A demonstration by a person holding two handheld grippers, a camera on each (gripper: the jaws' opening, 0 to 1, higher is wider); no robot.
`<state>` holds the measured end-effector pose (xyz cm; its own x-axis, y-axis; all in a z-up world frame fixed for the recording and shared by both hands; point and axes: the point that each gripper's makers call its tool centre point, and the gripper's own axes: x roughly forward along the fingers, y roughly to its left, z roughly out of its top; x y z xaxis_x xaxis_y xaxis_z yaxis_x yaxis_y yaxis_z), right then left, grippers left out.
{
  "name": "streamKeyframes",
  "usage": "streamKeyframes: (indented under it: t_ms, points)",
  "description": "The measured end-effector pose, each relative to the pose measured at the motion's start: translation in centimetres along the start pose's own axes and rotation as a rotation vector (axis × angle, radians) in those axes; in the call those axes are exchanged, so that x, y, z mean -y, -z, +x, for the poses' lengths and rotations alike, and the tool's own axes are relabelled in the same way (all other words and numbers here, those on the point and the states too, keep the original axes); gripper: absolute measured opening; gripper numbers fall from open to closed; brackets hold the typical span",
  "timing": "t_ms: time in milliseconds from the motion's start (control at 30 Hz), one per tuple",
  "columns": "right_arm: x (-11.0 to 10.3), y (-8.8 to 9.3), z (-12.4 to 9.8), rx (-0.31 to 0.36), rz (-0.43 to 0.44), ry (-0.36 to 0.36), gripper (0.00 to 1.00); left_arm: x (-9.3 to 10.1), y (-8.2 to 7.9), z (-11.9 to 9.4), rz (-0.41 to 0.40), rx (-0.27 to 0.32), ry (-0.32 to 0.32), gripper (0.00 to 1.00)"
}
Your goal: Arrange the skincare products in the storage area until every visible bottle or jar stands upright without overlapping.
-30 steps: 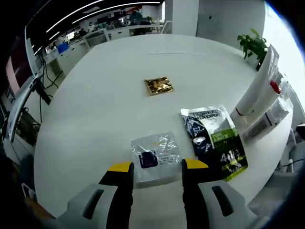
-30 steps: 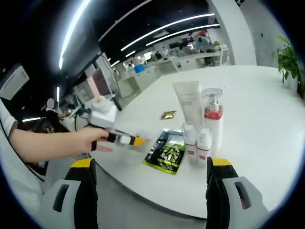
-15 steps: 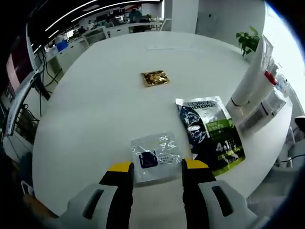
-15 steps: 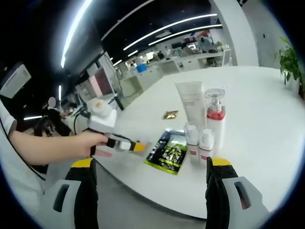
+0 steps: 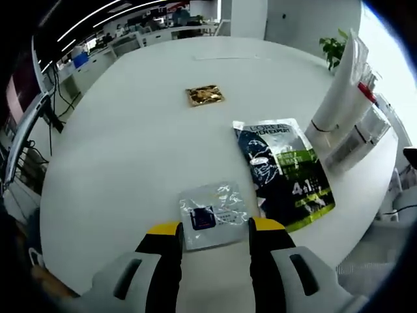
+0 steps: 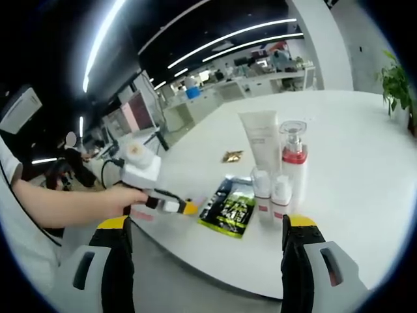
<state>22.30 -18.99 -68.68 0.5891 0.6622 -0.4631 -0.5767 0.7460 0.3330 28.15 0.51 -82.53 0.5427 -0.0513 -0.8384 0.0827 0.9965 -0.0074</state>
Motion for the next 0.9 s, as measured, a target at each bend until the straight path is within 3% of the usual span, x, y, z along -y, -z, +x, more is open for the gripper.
streamKeyframes:
  t_ms: [900]
  points:
    - [0.09,0.07,0.03,-0.004,0.006,0.003,0.95,0.68,0.04,0.32,0.019,0.004,0.021,0.4]
